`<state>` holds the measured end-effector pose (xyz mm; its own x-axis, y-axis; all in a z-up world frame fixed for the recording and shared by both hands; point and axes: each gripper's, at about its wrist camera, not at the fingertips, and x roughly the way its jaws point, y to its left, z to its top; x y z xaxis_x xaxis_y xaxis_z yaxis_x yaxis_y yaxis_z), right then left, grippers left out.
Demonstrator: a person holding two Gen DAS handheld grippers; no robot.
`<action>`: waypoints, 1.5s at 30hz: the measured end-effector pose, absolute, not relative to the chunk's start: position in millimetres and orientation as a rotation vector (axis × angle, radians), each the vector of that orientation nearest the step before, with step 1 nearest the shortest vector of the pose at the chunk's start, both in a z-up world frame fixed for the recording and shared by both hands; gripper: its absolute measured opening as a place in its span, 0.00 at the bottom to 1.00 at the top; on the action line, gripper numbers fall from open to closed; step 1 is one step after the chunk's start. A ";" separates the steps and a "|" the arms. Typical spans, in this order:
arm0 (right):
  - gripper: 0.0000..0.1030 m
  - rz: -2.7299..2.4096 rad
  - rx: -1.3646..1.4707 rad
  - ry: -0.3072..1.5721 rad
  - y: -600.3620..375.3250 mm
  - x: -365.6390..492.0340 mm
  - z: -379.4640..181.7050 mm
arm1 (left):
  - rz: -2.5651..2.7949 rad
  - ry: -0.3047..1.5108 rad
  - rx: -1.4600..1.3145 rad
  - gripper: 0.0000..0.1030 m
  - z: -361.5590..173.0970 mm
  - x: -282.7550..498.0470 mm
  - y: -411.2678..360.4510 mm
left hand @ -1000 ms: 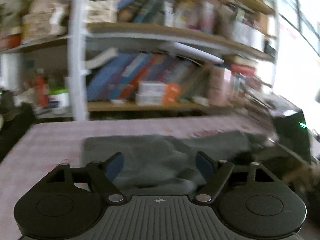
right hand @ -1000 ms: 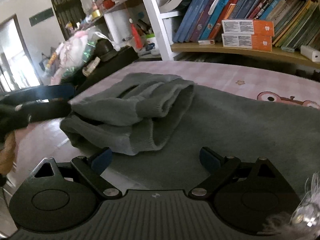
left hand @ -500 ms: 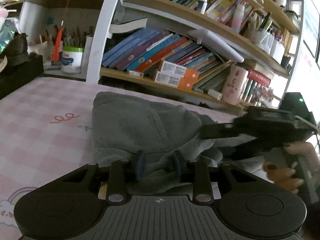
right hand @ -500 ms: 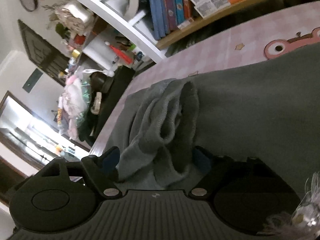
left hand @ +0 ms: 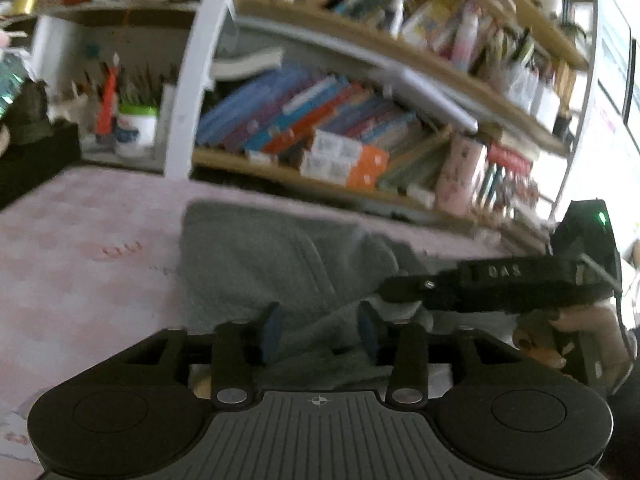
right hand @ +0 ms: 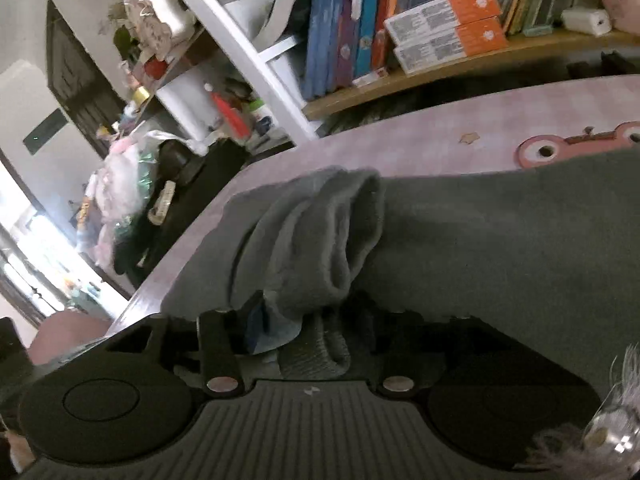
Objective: Fold clothes
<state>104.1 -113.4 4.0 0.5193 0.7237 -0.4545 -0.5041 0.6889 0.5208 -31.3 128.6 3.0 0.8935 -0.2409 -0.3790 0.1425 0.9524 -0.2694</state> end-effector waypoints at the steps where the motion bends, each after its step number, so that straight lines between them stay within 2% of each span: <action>1: 0.46 0.745 0.334 0.659 -116.5 100.1 8.7 | -0.193 0.397 -0.257 0.51 6.9 -35.2 134.0; 2: 0.45 0.736 0.319 0.620 -117.7 96.4 12.9 | -0.167 0.378 -0.266 0.65 9.8 -37.8 138.7; 3: 0.42 0.725 0.304 0.581 -118.5 92.9 16.8 | -0.135 0.367 -0.269 0.74 11.8 -39.7 142.5; 5: 0.33 0.727 0.260 0.519 -116.6 86.7 20.0 | -0.082 0.361 -0.285 0.74 12.2 -40.8 152.6; 7: 0.22 0.737 0.221 0.532 -111.4 87.8 15.9 | -0.054 0.378 -0.333 0.74 8.4 -37.9 163.6; 8: 0.20 0.733 0.201 0.568 -108.1 90.9 11.6 | -0.046 0.388 -0.360 0.74 5.5 -35.0 168.4; 13: 0.20 0.732 0.263 0.654 -112.6 107.0 -4.4 | -0.033 0.458 -0.474 0.74 -6.1 -13.5 187.5; 19: 0.25 0.730 0.323 0.655 -123.4 104.4 -2.6 | -0.059 0.506 -0.568 0.74 -12.3 14.5 193.1; 25: 0.28 0.718 0.327 0.648 -149.1 89.8 -1.6 | -0.091 0.566 -0.655 0.69 -24.6 33.2 197.3; 27: 0.34 0.712 0.313 0.648 -159.5 84.5 -3.2 | -0.106 0.576 -0.689 0.54 -30.0 38.6 198.2; 28: 0.37 0.708 0.307 0.649 -163.9 82.7 -4.1 | -0.105 0.576 -0.697 0.51 -30.6 40.2 198.1; 30: 0.38 0.694 0.293 0.650 -170.5 80.3 -5.9 | -0.118 0.569 -0.704 0.33 -27.9 43.2 197.7; 32: 0.38 0.683 0.291 0.651 -174.6 80.0 -7.7 | -0.125 0.542 -0.686 0.28 -16.8 42.4 194.7; 38: 0.38 0.691 0.280 0.649 -172.6 77.5 -9.4 | -0.152 0.414 -0.595 0.26 25.8 34.6 189.0; 45: 0.39 0.723 0.235 0.633 -165.4 71.1 -8.1 | 0.034 0.511 -0.593 0.26 5.5 50.4 229.3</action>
